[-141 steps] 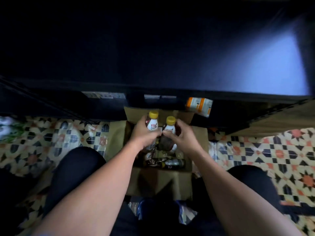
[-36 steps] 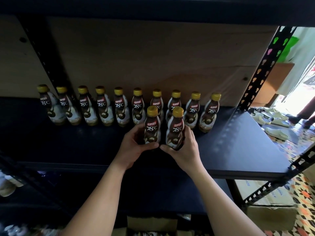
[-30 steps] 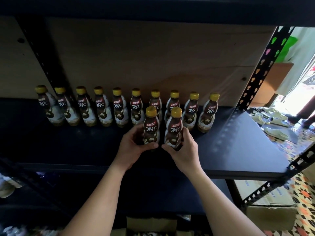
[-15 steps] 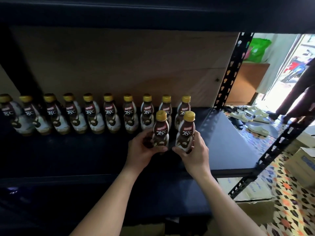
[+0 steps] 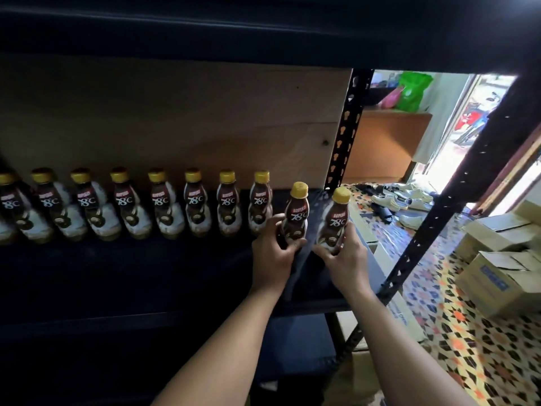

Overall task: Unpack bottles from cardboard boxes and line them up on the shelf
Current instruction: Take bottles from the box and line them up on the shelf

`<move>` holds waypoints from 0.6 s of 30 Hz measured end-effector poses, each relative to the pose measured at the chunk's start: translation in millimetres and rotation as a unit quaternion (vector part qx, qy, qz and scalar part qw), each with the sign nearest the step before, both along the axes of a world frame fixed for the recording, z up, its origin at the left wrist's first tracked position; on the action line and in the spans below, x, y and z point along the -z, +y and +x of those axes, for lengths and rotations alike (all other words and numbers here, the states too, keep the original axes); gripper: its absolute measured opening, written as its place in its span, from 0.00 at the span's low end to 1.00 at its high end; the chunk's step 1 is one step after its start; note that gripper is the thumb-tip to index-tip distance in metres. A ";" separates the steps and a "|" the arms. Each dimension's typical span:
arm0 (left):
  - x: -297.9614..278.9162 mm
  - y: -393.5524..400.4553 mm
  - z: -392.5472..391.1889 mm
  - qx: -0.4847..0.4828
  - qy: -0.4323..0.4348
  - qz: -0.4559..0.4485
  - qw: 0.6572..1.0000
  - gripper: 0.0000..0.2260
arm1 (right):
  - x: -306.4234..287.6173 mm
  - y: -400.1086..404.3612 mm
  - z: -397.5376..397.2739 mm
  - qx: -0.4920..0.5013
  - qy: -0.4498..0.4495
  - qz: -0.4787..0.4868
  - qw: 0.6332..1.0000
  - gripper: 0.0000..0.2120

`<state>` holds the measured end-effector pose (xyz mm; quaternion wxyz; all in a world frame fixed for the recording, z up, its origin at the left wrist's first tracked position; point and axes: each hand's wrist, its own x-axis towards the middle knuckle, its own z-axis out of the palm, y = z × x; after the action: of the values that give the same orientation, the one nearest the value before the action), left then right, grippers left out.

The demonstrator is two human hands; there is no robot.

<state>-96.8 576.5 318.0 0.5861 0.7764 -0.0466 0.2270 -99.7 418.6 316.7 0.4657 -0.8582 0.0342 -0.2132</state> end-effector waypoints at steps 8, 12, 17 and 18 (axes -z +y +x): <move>7.4 -30.6 33.6 -0.075 0.049 0.078 0.993 0.26 | -1.5 -8.3 34.9 -0.018 0.011 0.003 1.000 0.29; 9.4 -33.2 41.8 -0.111 0.058 0.103 0.987 0.27 | 1.6 -3.2 50.2 -0.028 0.007 0.020 0.999 0.33; 7.2 -32.0 36.1 -0.154 0.031 0.121 0.980 0.26 | 2.8 7.7 64.5 -0.034 0.002 0.023 0.999 0.34; 6.9 -32.1 35.4 -0.159 0.026 0.131 0.978 0.26 | 3.2 10.0 65.3 -0.036 0.000 0.021 0.999 0.35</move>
<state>-61.4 544.4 311.1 0.4368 0.8495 0.0635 0.2891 -34.3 428.5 313.4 0.4908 -0.8490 0.0076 -0.1955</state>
